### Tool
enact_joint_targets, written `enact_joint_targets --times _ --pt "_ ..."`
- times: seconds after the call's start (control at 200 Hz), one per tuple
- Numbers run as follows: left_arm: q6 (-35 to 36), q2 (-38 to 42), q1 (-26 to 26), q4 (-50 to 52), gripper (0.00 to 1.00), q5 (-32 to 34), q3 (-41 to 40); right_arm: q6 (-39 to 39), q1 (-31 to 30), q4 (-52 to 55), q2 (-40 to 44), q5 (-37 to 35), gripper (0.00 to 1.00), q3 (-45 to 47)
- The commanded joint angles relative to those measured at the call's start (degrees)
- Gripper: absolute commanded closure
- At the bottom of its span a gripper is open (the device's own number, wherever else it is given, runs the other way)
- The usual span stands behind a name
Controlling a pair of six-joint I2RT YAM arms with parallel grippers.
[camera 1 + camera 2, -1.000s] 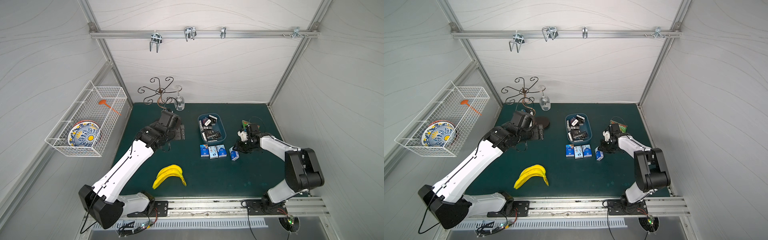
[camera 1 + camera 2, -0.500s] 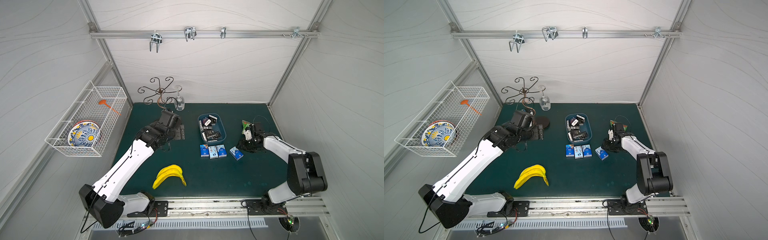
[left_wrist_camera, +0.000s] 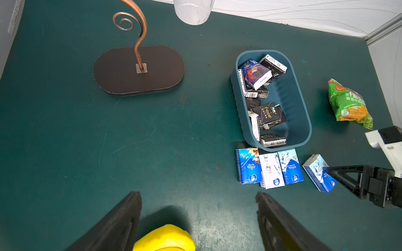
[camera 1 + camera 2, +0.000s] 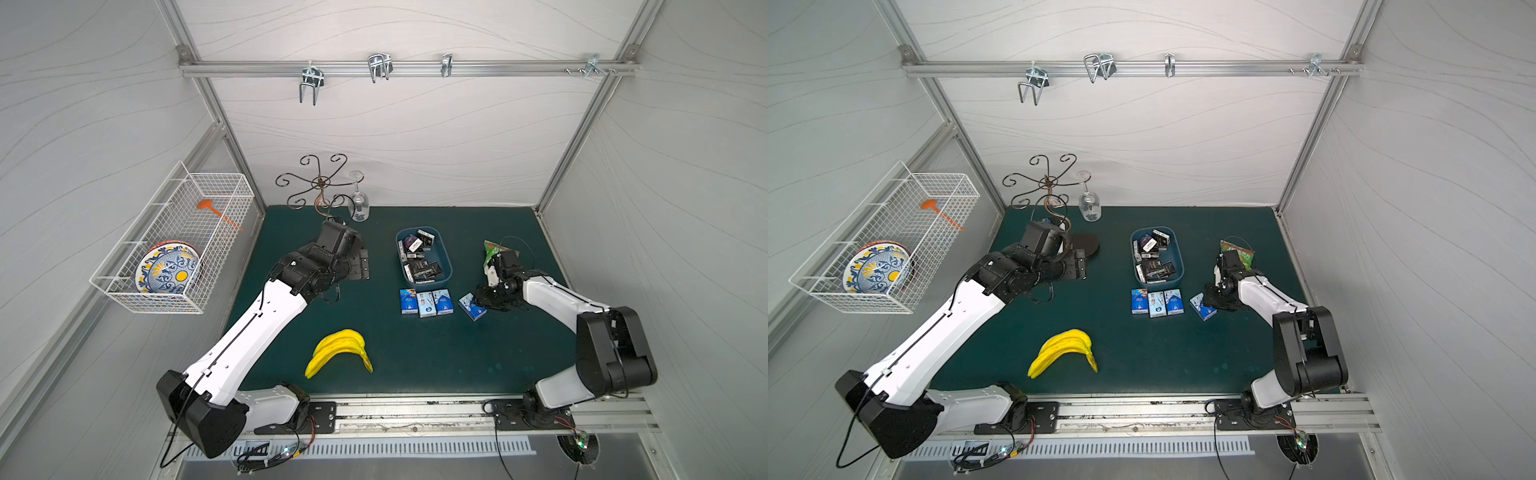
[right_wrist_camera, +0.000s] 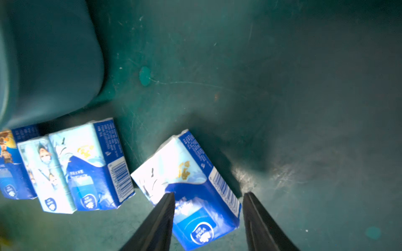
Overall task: Take the pocket tissues out of the storage box
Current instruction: Move the pocket tissues to the center of the board.
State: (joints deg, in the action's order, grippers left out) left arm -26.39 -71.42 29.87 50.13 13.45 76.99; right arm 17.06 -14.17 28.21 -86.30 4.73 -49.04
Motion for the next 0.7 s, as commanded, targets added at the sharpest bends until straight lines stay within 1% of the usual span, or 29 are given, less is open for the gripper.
enact_joint_targets --times 0.0,0.185,0.28,0.42,0.565,0.695 --pt "0.9 1.5 -0.2 -1.0 0.13 0.5 0.5 0.9 -1.0 1.9 -2.0 0.5 0.46 -1.1" --pt "1.2 1.7 -0.2 -1.0 0.13 0.4 0.2 2.9 -1.6 -1.0 -1.3 5.8 0.46 0.4" --pt "1.3 1.8 -0.3 -1.0 0.13 0.3 0.0 3.9 -1.7 -1.8 0.8 6.0 0.46 1.1" --pt "1.5 2.1 -0.2 -1.0 0.13 0.4 -0.3 3.5 -1.7 -0.5 2.9 5.2 0.46 0.6" --pt "1.4 2.1 -0.2 -1.1 0.13 0.3 -0.3 1.5 -2.2 1.1 2.0 5.6 0.46 0.2" --pt "1.2 1.5 -0.2 -1.3 0.13 -0.1 -0.1 0.8 -4.0 3.4 1.0 3.1 0.46 -0.1"
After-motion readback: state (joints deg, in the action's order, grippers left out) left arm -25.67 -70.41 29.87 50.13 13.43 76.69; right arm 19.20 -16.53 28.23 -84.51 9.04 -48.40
